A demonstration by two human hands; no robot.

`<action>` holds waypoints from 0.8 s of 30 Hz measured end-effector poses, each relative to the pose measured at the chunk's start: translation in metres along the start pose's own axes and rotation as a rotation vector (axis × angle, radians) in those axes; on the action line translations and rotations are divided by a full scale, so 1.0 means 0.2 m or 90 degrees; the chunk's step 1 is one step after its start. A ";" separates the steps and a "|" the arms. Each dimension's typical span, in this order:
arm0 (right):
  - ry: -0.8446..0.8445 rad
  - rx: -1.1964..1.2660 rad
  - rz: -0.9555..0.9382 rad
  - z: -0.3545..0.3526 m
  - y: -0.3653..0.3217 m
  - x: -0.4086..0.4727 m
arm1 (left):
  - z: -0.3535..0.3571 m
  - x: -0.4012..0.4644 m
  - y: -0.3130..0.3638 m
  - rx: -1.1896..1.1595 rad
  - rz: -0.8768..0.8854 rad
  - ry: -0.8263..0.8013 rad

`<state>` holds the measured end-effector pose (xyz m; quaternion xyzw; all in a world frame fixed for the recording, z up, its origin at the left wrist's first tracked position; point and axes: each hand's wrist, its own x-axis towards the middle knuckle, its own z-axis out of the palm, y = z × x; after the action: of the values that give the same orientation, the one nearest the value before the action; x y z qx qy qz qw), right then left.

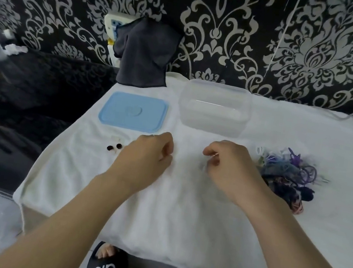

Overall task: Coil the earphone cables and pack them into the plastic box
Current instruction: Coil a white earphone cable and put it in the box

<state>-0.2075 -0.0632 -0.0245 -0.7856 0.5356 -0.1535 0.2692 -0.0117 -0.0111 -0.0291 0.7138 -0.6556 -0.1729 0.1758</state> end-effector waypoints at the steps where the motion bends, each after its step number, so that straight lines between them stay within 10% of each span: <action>1: -0.016 -0.019 0.000 0.00 0.00 0.00 | 0.02 0.01 0.01 0.007 0.013 -0.012; 6: 0.060 -0.020 -0.038 -0.06 0.00 -0.01 | 0.07 0.05 0.04 0.027 0.043 -0.057; 11: -0.113 -0.261 -0.009 -0.08 0.08 -0.03 | 0.10 0.06 0.08 -0.018 0.036 -0.092; 24: 0.114 0.276 0.078 -0.22 0.07 0.05 | 0.11 0.11 0.14 -0.068 0.020 -0.121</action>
<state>-0.2370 -0.0883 0.0025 -0.6586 0.5584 -0.3177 0.3917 -0.0454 -0.0357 -0.0352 0.6736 -0.6700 -0.2717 0.1536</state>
